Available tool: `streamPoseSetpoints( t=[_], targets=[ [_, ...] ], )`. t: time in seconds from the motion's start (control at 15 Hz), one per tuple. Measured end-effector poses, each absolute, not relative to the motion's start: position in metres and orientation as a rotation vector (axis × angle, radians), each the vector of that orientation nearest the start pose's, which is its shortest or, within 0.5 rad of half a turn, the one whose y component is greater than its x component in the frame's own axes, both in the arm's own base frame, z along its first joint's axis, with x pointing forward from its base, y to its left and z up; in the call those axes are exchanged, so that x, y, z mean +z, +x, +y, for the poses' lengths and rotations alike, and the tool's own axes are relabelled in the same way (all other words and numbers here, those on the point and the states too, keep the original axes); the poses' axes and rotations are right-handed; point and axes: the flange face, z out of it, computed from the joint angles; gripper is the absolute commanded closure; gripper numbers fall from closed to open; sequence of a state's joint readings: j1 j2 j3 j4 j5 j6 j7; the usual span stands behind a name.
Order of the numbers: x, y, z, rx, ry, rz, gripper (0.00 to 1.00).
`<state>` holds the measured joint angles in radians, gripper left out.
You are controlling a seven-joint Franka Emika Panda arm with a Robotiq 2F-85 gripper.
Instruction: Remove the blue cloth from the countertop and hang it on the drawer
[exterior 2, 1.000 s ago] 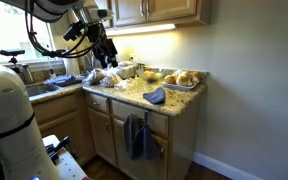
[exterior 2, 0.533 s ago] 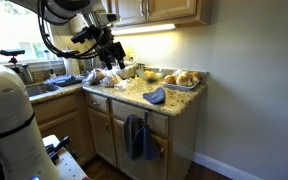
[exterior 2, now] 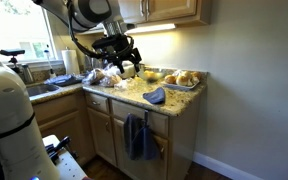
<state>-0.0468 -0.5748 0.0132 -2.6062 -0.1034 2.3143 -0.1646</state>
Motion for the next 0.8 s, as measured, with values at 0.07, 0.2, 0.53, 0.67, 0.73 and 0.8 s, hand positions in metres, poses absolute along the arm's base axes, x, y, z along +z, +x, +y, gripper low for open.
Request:
streamPoseSetpoints(
  t=[0.07, 0.2, 0.53, 0.67, 0.73, 0.8],
  targets=[
    [0.469, 0.400, -0.014, -0.442, -3.215, -0.334, 0.00],
    [0.470, 0.412, -0.013, -0.432, -3.213, -0.362, 0.00],
    [0.470, 0.421, -0.013, -0.424, -3.213, -0.373, 0.00],
    [0.470, 0.421, -0.013, -0.424, -3.213, -0.374, 0.00],
    [0.470, 0.421, -0.013, -0.424, -3.213, -0.374, 0.00],
    [0.469, 0.421, -0.013, -0.423, -3.213, -0.374, 0.00]
  ],
)
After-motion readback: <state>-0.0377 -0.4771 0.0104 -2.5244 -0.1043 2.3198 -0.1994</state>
